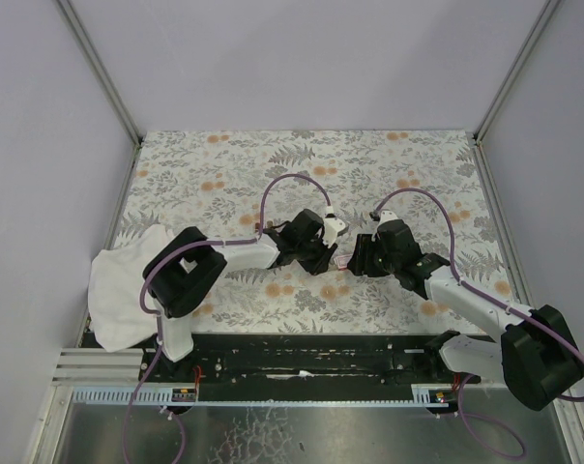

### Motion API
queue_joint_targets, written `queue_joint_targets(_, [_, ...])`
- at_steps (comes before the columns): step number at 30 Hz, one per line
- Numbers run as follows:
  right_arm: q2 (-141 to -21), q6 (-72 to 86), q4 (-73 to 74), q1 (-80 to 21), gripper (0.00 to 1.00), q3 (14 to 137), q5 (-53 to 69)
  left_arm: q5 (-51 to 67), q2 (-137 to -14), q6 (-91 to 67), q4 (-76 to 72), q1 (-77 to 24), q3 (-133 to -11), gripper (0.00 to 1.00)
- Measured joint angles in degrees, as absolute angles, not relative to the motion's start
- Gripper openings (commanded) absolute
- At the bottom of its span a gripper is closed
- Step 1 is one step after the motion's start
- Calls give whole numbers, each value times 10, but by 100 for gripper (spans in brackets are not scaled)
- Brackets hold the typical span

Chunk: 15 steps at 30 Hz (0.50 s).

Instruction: Load the staples into the stapler

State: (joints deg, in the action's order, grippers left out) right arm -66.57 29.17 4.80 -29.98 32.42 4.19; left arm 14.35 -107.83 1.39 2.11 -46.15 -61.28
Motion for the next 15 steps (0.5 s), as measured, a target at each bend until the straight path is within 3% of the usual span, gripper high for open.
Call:
queue_joint_targets(7, [-666, 291, 48, -300, 54, 324, 42, 144, -1085, 15, 12, -462, -617, 26])
queue_joint_targets(15, [-662, 291, 48, -299, 54, 322, 42, 150, -1091, 22, 2, -461, -620, 15])
